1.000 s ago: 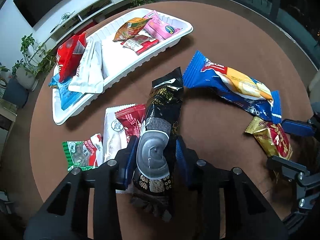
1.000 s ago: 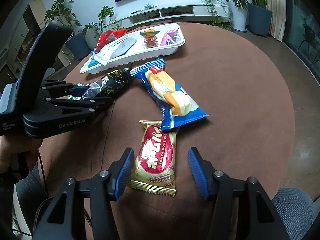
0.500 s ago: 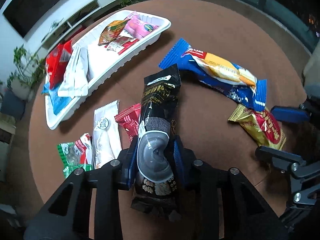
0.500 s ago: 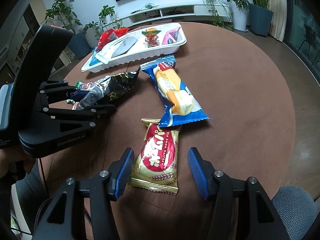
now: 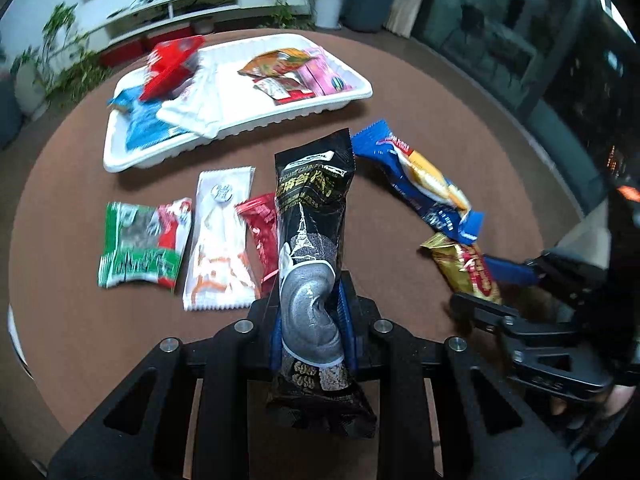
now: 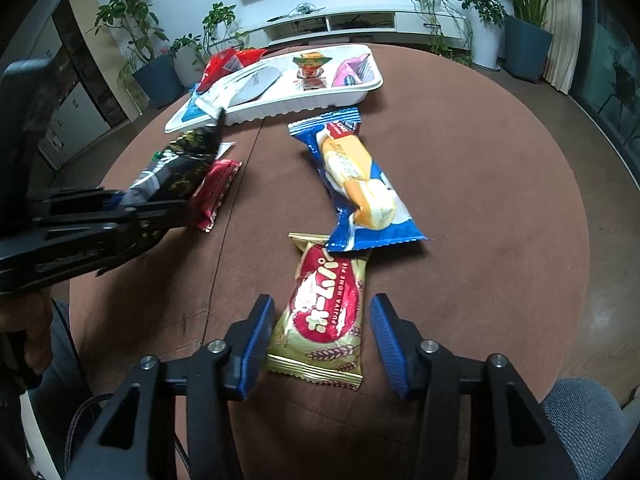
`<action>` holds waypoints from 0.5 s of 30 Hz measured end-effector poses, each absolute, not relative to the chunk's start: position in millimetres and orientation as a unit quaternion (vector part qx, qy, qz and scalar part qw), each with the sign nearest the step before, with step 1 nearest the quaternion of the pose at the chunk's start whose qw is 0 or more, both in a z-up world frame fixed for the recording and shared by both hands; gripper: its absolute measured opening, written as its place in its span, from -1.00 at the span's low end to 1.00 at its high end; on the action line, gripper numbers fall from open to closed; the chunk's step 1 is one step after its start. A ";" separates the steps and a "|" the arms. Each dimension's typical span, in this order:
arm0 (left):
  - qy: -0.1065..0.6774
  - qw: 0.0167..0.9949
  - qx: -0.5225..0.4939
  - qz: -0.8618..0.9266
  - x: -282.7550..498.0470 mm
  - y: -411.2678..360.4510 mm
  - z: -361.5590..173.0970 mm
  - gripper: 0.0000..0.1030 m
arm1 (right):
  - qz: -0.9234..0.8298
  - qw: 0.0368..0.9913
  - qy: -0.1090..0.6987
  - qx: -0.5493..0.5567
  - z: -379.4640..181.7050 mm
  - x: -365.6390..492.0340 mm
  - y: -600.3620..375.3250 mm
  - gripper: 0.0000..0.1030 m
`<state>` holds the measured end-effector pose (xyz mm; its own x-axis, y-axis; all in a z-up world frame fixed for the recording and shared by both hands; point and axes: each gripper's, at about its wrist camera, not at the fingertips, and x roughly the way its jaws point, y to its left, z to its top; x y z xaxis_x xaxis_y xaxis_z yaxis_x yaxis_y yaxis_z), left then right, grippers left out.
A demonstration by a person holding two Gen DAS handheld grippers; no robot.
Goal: Organize snacks
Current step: 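Grasp the gold Home Pie packet with the right tool while the left tool lifts the black packet, then carry the black packet with the left tool and gold packet with the right tool into the tray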
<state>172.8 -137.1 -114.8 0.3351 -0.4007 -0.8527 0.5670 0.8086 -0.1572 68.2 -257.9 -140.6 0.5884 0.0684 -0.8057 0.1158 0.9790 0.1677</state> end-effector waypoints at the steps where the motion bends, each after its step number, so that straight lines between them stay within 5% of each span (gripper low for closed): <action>1: 0.493 0.814 0.070 -0.299 169.6 -132.3 -113.0 -0.60 | -0.014 0.885 0.455 0.098 -140.5 68.8 -256.7 -0.02; 7: 0.484 0.820 0.016 -0.305 155.6 -108.6 -105.3 -0.60 | -0.017 0.882 0.464 0.082 -140.5 70.1 -252.4 -0.34; 15: 0.481 0.818 -0.009 -0.317 141.2 -96.7 -105.5 -0.60 | -0.001 0.879 0.466 0.099 -137.1 66.5 -250.6 -0.37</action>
